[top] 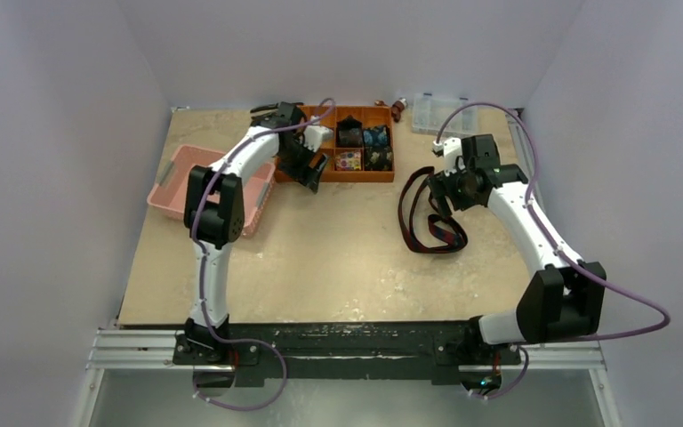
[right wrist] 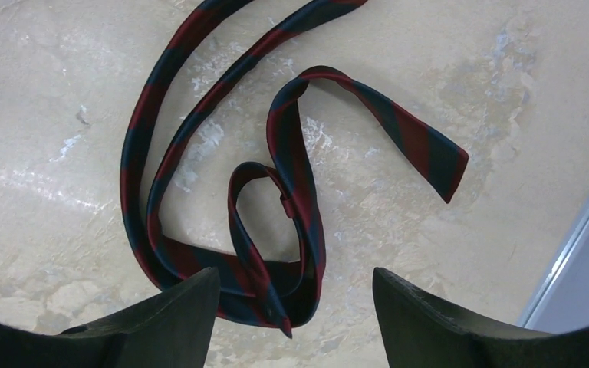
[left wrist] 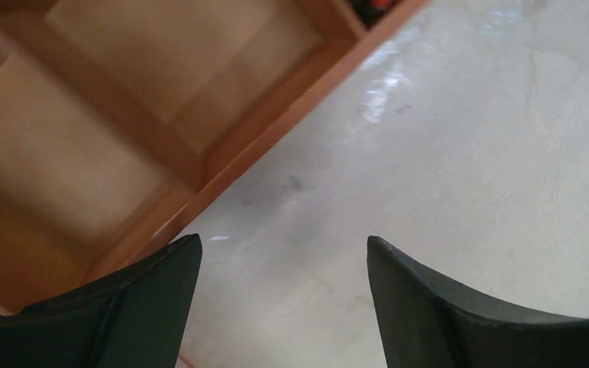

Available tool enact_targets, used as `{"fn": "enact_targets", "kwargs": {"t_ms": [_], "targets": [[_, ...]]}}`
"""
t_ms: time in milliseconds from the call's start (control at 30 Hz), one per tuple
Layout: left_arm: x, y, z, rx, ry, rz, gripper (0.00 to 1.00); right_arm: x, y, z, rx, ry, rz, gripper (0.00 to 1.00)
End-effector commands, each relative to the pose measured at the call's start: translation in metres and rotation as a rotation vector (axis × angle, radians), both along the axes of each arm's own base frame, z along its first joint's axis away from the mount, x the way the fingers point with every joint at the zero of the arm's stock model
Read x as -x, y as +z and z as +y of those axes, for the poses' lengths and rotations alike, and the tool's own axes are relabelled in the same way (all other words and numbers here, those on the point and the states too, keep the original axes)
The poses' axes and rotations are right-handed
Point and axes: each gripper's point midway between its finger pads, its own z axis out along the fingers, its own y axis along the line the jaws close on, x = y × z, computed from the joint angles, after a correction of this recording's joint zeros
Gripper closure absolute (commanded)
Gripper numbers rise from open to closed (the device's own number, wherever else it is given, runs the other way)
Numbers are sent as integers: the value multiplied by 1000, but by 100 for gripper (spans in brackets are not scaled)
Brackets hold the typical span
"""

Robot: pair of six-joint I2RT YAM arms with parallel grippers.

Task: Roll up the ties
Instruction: Place the tie at the center of the board.

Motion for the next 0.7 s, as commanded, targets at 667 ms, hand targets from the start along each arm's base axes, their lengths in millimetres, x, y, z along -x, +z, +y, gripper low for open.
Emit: {"fn": "enact_targets", "kwargs": {"t_ms": [667], "targets": [[59, 131, 34, 277, 65, -265, 12, -163, -27, 31, -34, 0, -55, 54]]}}
